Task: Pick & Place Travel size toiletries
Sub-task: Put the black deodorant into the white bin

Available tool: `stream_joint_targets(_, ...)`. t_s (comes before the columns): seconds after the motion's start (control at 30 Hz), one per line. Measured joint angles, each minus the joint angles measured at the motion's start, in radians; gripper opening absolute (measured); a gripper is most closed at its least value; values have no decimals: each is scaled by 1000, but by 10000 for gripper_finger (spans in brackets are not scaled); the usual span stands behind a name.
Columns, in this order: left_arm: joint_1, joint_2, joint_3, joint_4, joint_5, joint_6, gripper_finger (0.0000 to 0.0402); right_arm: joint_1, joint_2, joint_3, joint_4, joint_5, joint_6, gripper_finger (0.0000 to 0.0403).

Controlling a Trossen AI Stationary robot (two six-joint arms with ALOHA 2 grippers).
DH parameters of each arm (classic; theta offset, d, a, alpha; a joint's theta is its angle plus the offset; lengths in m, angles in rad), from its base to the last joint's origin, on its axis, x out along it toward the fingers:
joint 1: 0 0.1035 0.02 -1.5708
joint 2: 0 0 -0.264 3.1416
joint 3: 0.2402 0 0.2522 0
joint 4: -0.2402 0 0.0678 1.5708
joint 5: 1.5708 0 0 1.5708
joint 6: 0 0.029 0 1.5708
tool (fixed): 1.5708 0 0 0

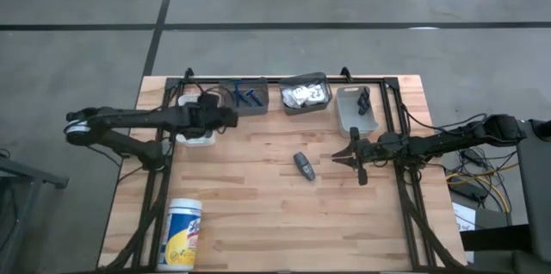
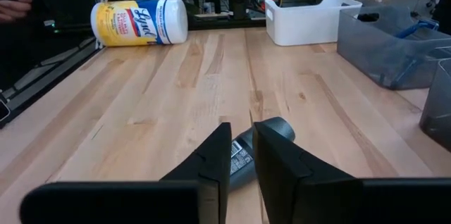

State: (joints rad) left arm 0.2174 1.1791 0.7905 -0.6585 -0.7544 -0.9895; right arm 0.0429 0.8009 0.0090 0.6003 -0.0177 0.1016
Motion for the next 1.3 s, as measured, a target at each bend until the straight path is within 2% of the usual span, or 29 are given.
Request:
stream_joint_targets(0.3,-161,142,116,64,-93,-13,353,0,0,0,0,0,-4,44)
stream_joint_targets(0.77,-283,483,403,90,-118,7,353,0,0,0,0,0,-3,89)
stream_joint_targets(0.87,-308,547,451,155,-123,116,353,0,0,0,0,0,-2,99)
stream_joint_targets(1.13,-365,641,507,457,-141,604,353,0,0,0,0,0,0,123)
stream_joint_targets(1.3,-383,645,501,606,-21,833,353,0,0,0,0,0,-4,137)
